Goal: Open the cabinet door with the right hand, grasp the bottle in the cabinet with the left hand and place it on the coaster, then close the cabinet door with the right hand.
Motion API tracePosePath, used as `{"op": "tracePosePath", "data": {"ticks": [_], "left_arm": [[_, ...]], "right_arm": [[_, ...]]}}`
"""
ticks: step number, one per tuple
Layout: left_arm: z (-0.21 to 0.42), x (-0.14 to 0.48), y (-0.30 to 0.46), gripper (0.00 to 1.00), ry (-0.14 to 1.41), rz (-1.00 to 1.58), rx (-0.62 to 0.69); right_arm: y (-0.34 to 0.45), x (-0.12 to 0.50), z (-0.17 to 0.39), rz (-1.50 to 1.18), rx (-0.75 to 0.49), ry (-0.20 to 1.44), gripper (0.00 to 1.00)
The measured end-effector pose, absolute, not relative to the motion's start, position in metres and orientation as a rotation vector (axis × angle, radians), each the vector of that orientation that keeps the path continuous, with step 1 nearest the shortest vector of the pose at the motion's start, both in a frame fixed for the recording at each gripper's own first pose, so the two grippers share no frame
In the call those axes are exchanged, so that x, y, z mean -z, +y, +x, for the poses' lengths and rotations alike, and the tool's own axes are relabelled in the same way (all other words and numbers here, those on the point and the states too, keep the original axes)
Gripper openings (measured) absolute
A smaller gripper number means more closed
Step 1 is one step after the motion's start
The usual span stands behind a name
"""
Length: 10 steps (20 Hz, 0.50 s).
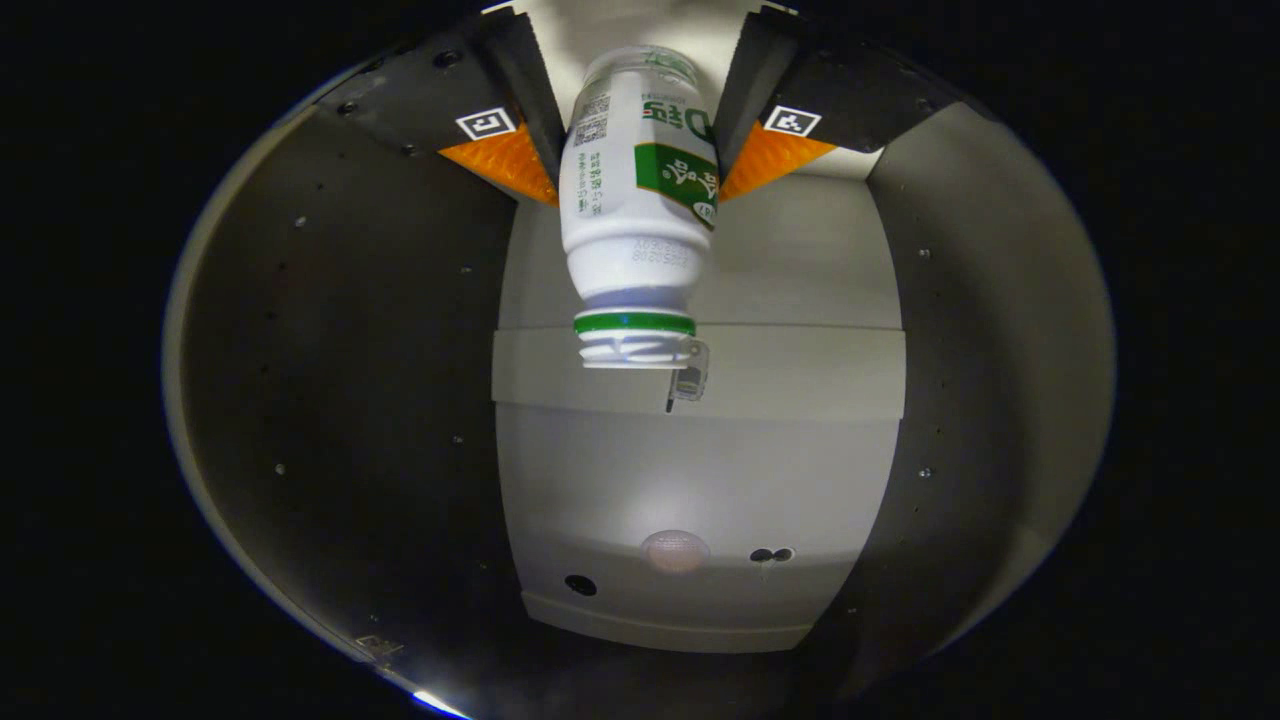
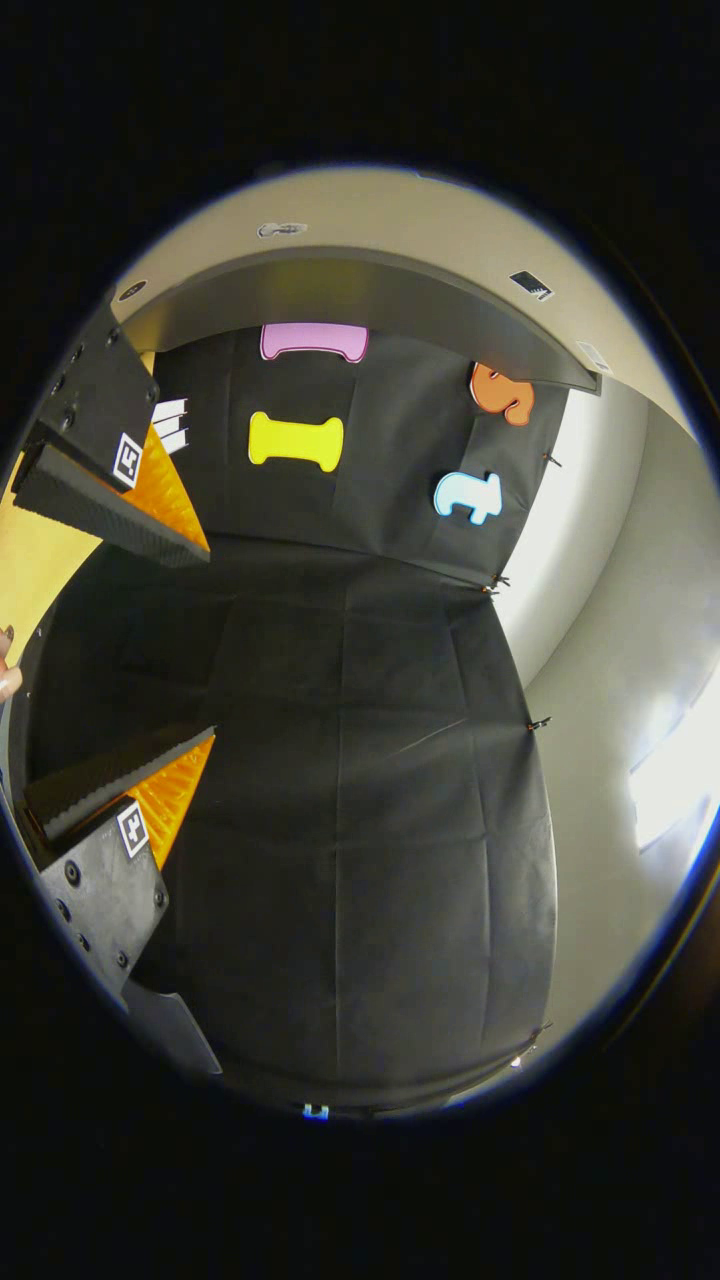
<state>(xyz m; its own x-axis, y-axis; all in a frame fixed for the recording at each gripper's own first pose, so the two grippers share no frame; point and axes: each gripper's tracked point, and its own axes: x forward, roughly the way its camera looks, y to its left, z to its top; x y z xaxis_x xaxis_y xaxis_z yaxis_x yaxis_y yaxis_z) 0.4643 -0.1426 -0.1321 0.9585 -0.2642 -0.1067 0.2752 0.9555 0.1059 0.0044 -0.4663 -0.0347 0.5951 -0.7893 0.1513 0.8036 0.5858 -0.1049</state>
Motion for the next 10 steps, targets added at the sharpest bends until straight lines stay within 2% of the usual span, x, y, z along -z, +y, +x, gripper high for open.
{"op": "tracePosePath", "data": {"ticks": [4,10], "left_arm": [[0.444,0.121,-0.142,0.73,0.101,0.119,0.296],[0.37,0.103,-0.133,0.73,0.074,0.117,0.311]], "right_arm": [[-0.46,0.03,0.002,-0.163,0.913,-0.099,0.97],[-0.423,0.022,-0.019,-0.187,0.88,-0.127,0.97]]}}
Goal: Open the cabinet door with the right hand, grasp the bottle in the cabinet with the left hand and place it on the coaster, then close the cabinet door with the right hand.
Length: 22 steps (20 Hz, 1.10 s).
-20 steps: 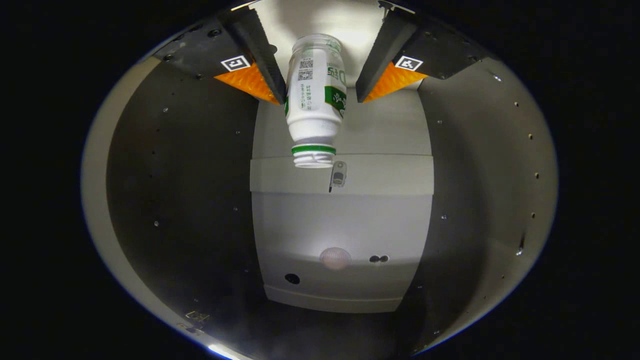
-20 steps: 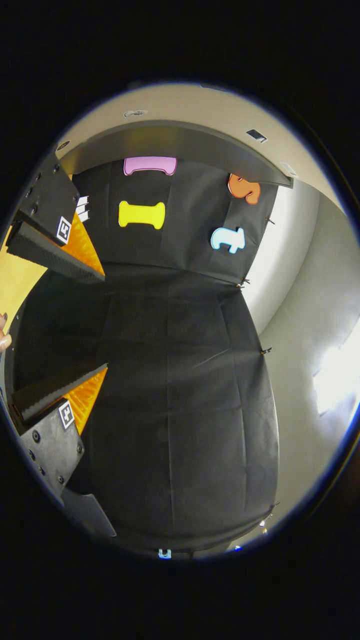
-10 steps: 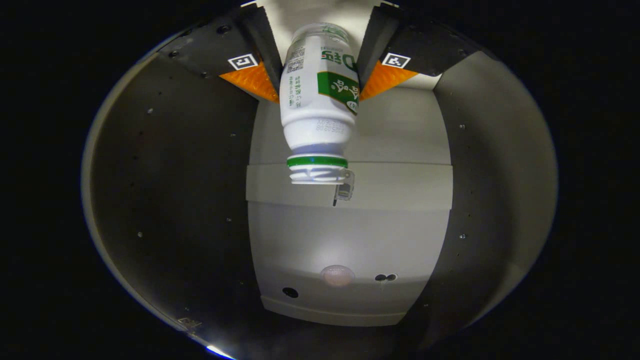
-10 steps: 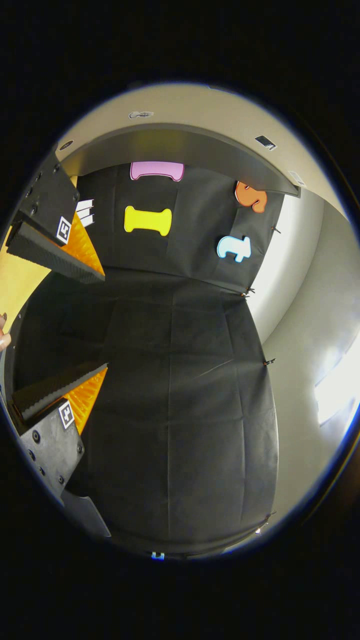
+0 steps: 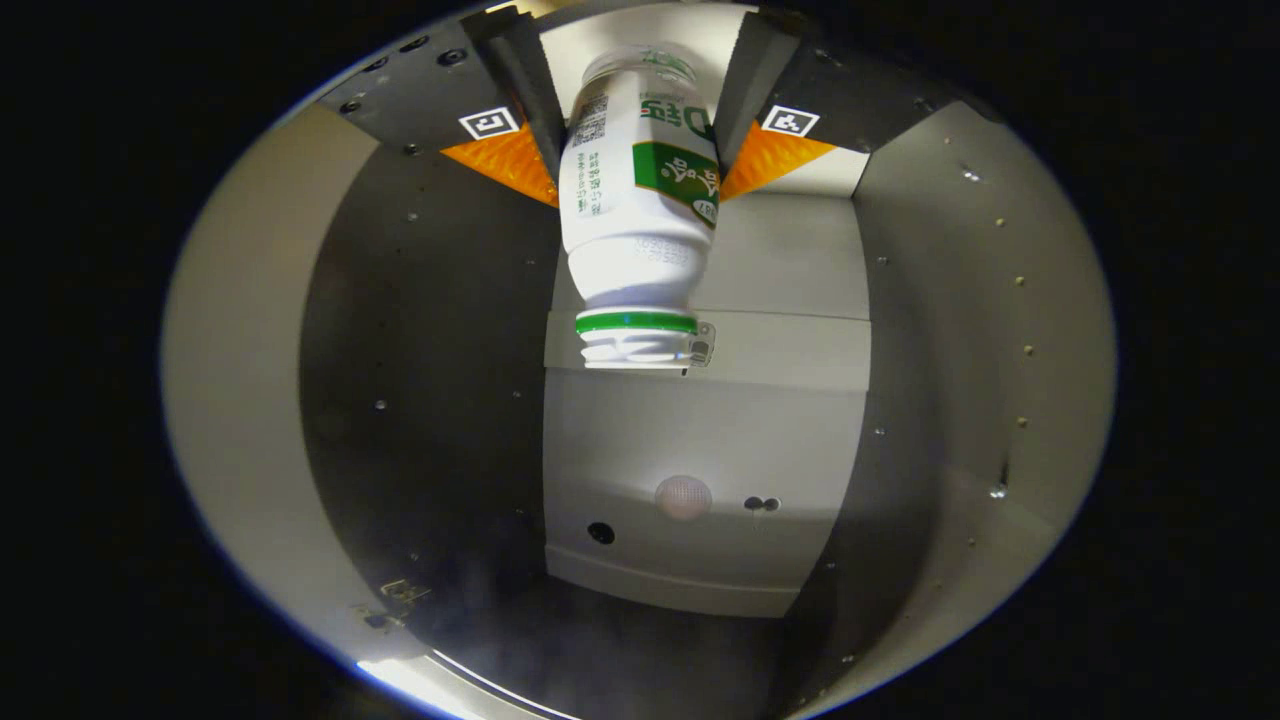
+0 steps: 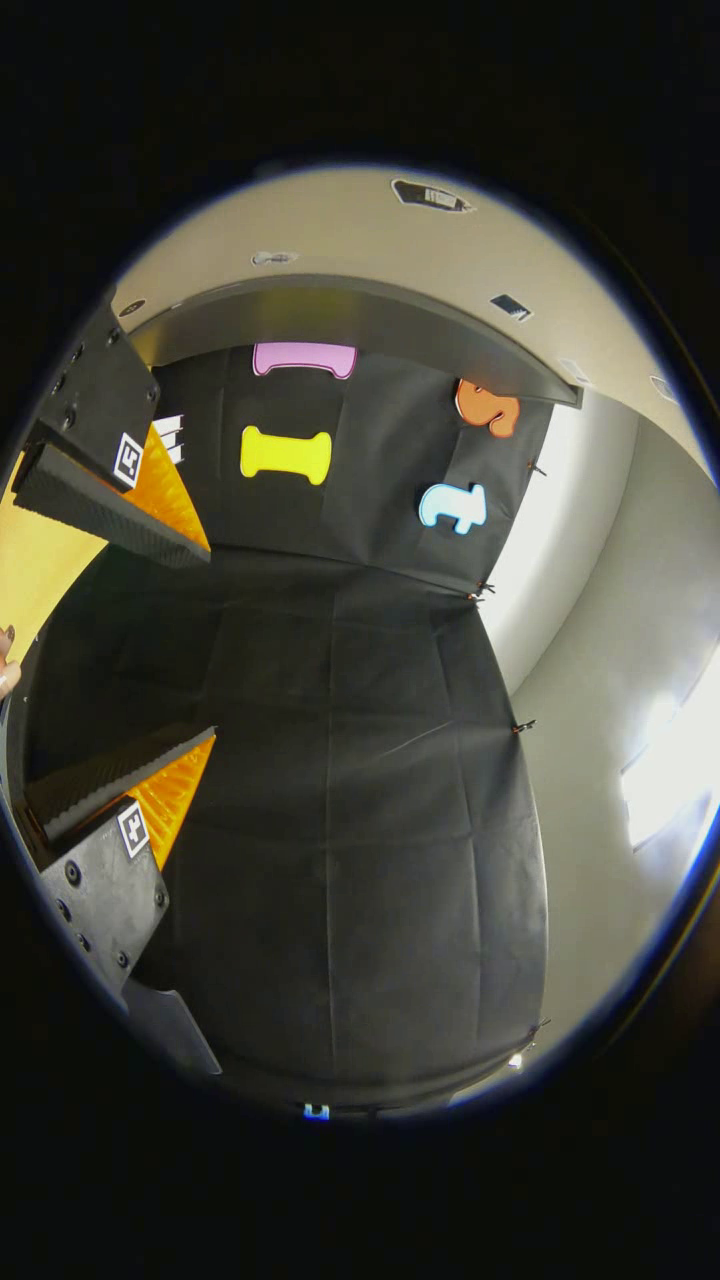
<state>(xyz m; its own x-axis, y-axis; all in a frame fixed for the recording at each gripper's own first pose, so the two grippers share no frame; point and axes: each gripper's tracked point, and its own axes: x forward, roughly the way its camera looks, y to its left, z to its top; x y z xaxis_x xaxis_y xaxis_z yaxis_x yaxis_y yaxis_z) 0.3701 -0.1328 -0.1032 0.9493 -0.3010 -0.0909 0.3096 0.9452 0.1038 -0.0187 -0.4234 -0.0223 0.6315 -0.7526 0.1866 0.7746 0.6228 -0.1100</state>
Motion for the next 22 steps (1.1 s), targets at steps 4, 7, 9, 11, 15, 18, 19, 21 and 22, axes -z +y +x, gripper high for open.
{"op": "tracePosePath", "data": {"ticks": [4,7,9,11,15,18,19,21,22], "left_arm": [[0.311,0.09,-0.124,0.73,0.048,0.139,0.326],[0.258,0.082,-0.108,0.72,0.03,0.179,0.333],[0.221,0.082,-0.098,0.73,0.031,0.188,0.331],[0.19,0.083,-0.085,0.72,0.029,0.183,0.324],[0.142,0.096,-0.051,0.72,0.027,0.201,0.286],[0.113,0.113,-0.037,0.72,0.03,0.217,0.284],[0.103,0.119,-0.034,0.72,0.031,0.213,0.287],[0.087,0.131,-0.026,0.72,0.026,0.206,0.284],[0.08,0.139,-0.02,0.72,0.026,0.199,0.272]], "right_arm": [[-0.387,0.013,-0.035,-0.18,0.828,-0.144,1.0],[-0.35,0.0,-0.05,-0.17,0.789,-0.172,0.94],[-0.328,-0.002,-0.063,-0.175,0.78,-0.173,0.97],[-0.306,-0.002,-0.071,-0.18,0.768,-0.17,0.97],[-0.282,0.002,-0.084,-0.161,0.77,-0.15,0.94],[-0.272,0.003,-0.083,-0.123,0.768,-0.149,0.97],[-0.27,0.003,-0.083,-0.112,0.763,-0.154,0.97],[-0.268,0.008,-0.081,-0.079,0.756,-0.144,0.97],[-0.269,0.014,-0.079,-0.064,0.757,-0.133,0.94]]}}
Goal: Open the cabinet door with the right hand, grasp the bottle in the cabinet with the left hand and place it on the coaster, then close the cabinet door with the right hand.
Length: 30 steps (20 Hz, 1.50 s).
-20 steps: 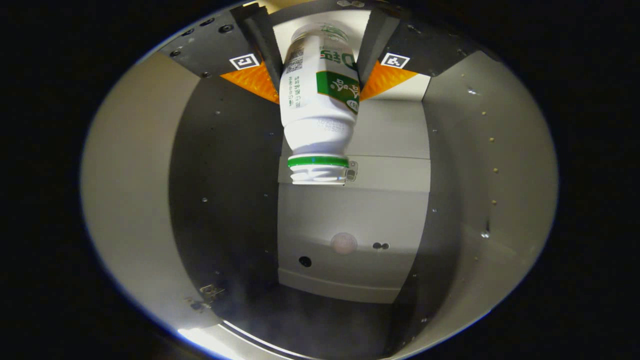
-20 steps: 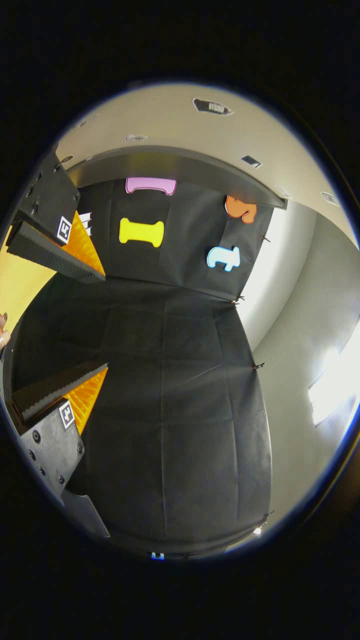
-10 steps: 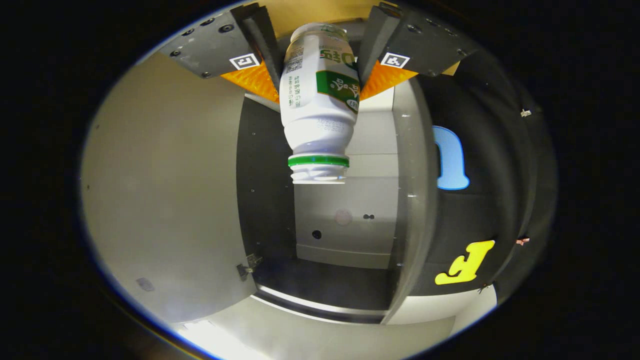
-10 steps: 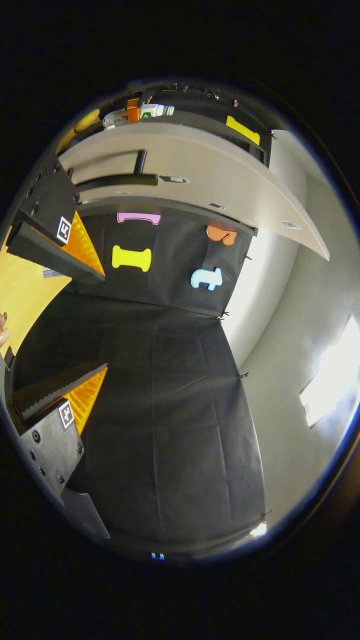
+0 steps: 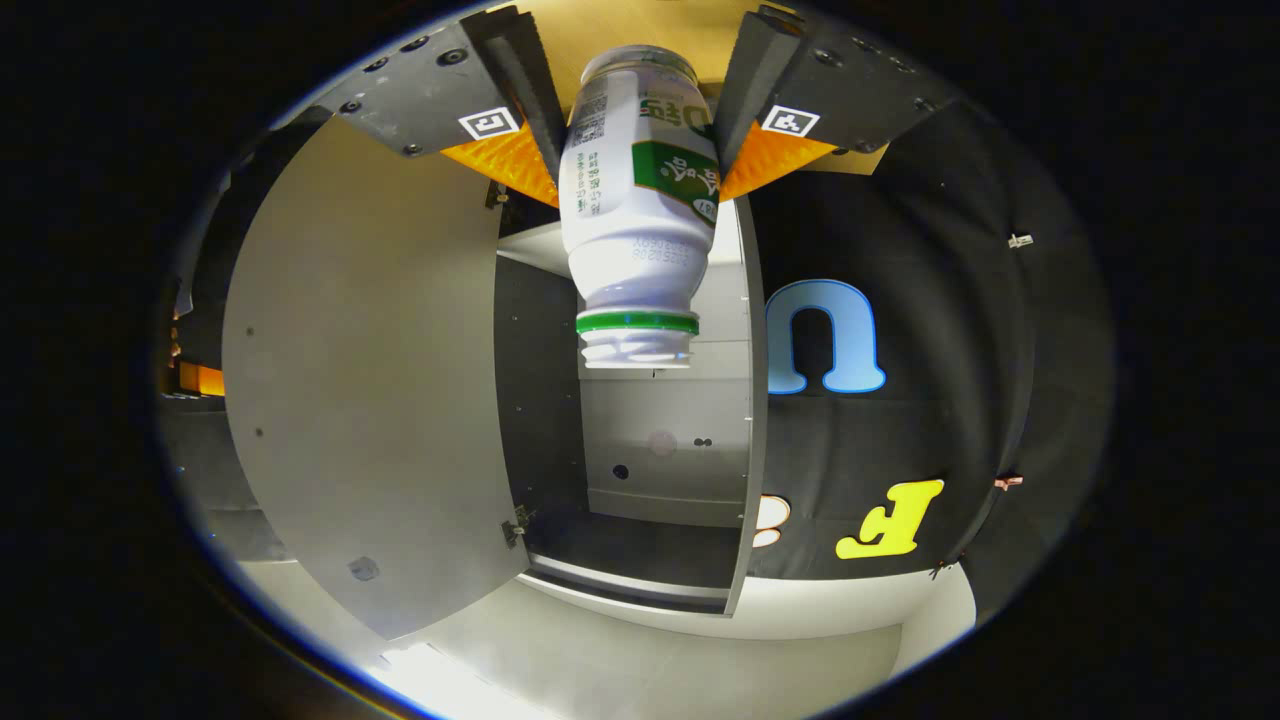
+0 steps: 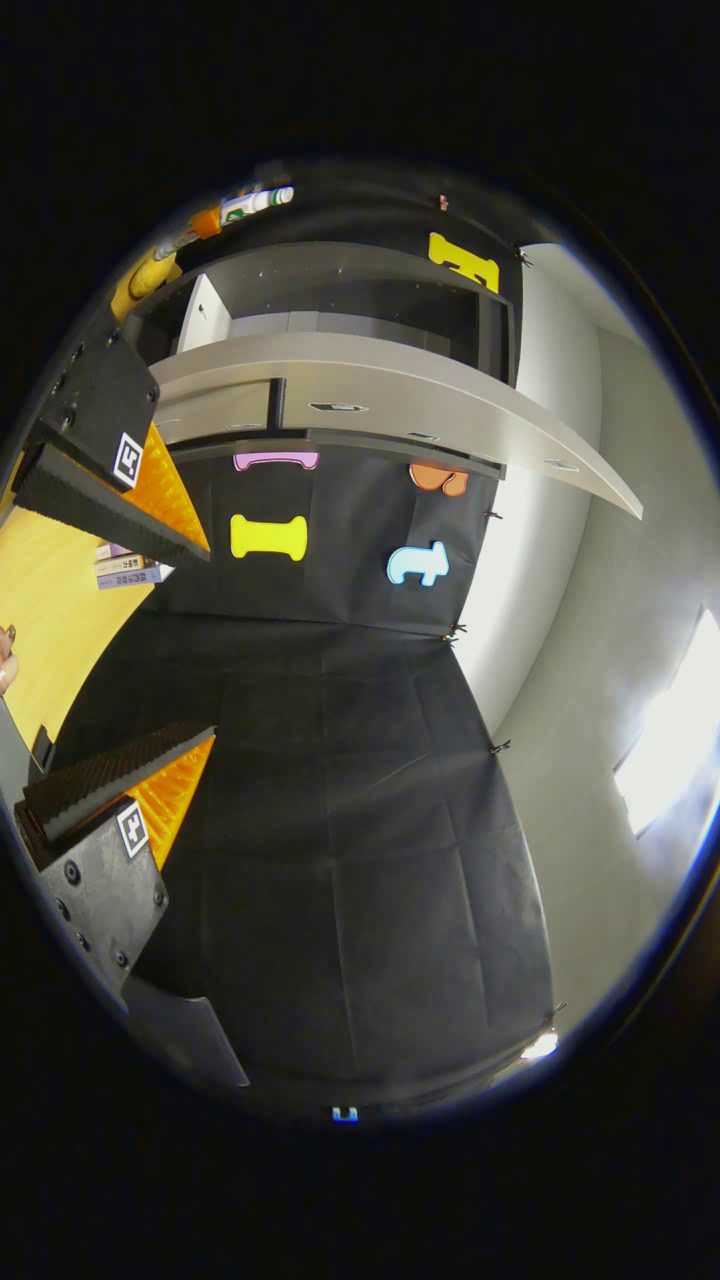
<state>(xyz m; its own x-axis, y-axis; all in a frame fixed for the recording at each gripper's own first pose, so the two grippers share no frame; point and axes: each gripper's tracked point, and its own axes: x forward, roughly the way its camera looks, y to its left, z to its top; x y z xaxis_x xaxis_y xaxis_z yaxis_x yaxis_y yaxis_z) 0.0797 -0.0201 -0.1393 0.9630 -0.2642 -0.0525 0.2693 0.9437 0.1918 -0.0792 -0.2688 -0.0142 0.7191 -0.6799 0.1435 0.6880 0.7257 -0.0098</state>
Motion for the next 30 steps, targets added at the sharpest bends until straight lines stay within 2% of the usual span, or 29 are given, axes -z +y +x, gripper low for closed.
{"op": "tracePosePath", "data": {"ticks": [2,3,8,14,24,25,30], "left_arm": [[0.065,0.152,-0.008,0.72,0.004,0.172,0.236],[0.056,0.159,-0.003,0.73,-0.006,0.161,0.223],[0.027,0.206,0.027,0.72,-0.039,0.212,0.123],[0.001,0.28,0.03,0.74,-0.006,0.215,0.101],[0.017,0.375,0.081,0.74,0.024,0.179,-0.022],[0.019,0.381,0.083,0.74,0.027,0.172,-0.025],[0.024,0.403,0.088,0.74,0.033,0.151,-0.029]], "right_arm": [[-0.271,0.021,-0.077,-0.046,0.76,-0.119,1.0],[-0.269,0.025,-0.076,-0.036,0.759,-0.11,0.97],[-0.262,0.037,-0.069,-0.029,0.748,-0.098,0.97],[-0.251,0.062,-0.062,0.082,0.714,-0.089,0.98],[-0.253,0.119,-0.078,0.071,0.733,0.049,0.98],[-0.25,0.123,-0.076,0.068,0.729,0.057,1.0],[-0.232,0.132,-0.055,0.059,0.678,0.087,0.98]]}}
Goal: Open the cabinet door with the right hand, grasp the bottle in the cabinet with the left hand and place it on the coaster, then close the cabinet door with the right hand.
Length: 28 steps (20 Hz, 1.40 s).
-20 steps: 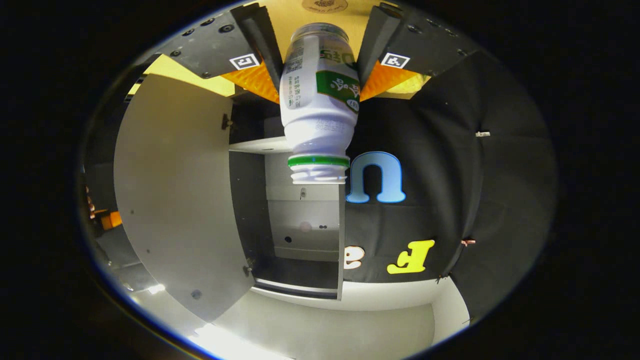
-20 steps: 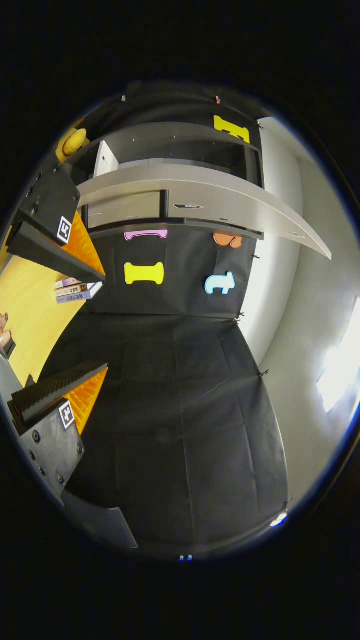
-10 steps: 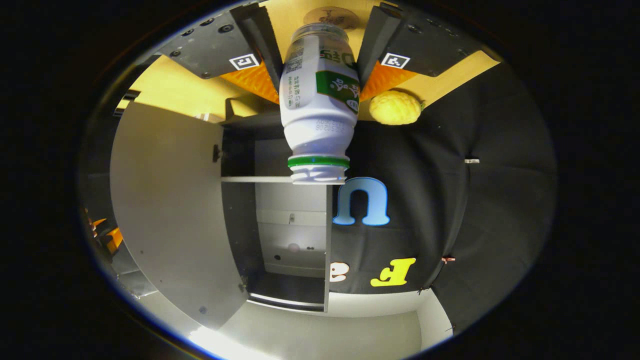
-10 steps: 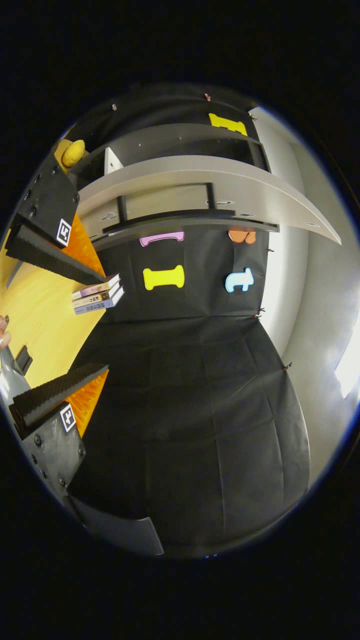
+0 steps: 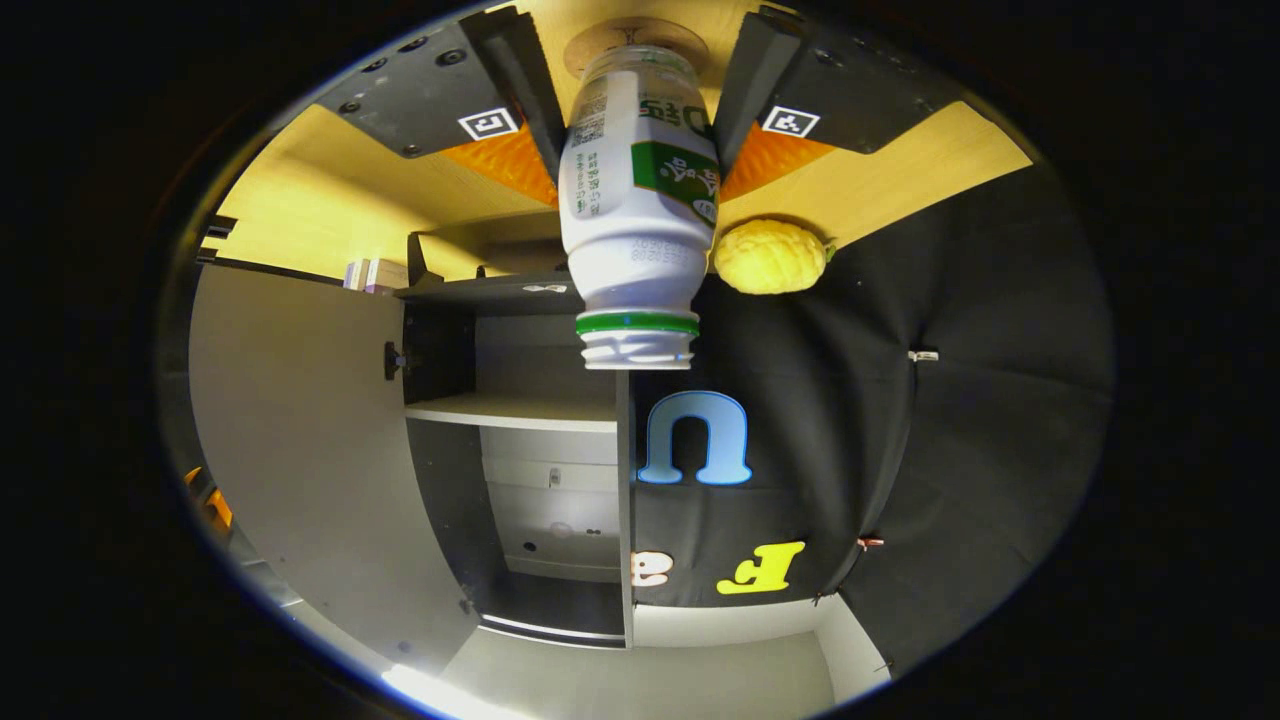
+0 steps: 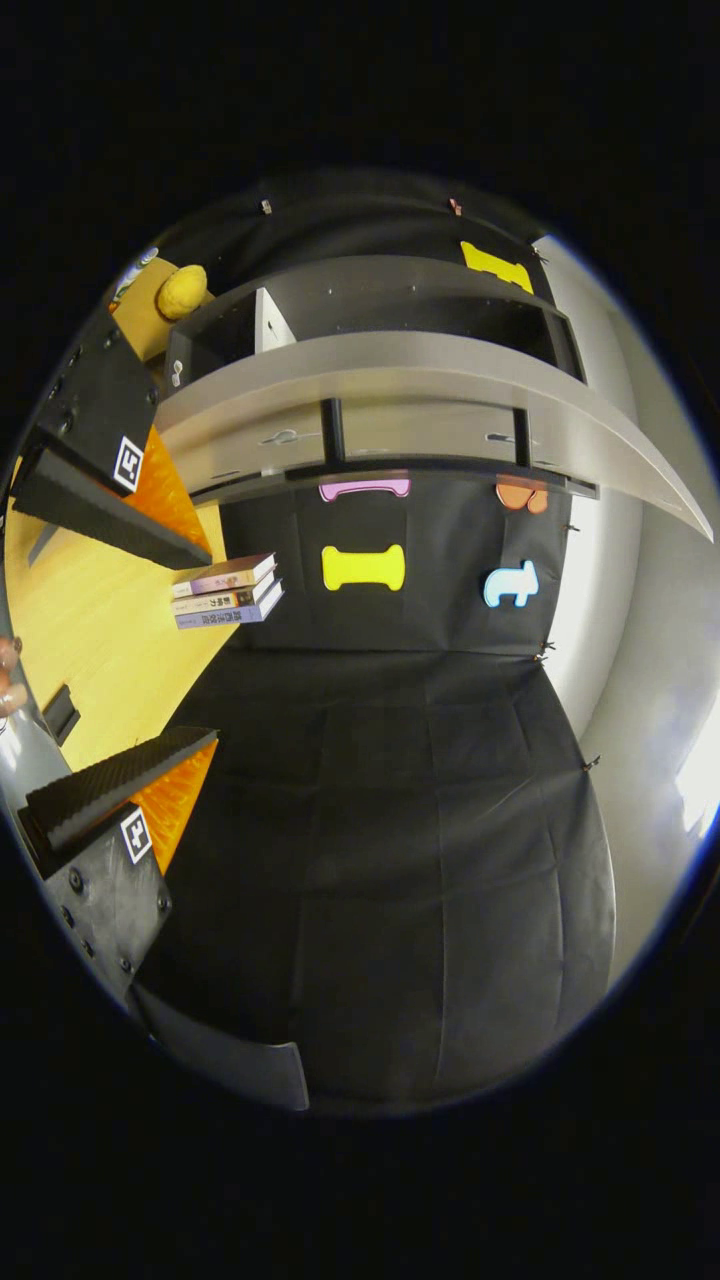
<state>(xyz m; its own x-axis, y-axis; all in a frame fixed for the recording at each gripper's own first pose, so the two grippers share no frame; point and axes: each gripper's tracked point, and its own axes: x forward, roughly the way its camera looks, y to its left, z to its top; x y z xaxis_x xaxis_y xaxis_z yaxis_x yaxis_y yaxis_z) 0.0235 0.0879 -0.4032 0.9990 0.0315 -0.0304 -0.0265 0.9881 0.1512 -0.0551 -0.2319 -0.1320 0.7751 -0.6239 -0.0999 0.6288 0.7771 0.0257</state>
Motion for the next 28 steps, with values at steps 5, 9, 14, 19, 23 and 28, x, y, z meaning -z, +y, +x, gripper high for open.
{"op": "tracePosePath", "data": {"ticks": [5,9,14,19,23,28], "left_arm": [[0.029,0.414,0.089,0.74,0.047,0.151,-0.041],[0.03,0.424,0.089,0.75,0.057,0.168,-0.02],[0.028,0.42,0.085,0.76,0.051,0.175,0.004],[0.024,0.405,0.079,0.87,0.033,0.208,0.015],[0.032,0.367,0.079,0.89,0.035,0.178,0.027],[0.04,0.296,0.062,0.89,0.009,0.23,0.072]], "right_arm": [[-0.227,0.128,-0.053,0.037,0.682,0.091,0.96],[-0.227,0.125,-0.052,0.046,0.696,0.091,0.96],[-0.229,0.115,-0.052,0.009,0.71,0.083,1.0],[-0.23,0.113,-0.053,0.01,0.716,0.089,0.96],[-0.235,0.106,-0.052,0.001,0.714,0.085,0.97],[-0.245,0.082,-0.053,-0.097,0.715,0.06,0.98]]}}
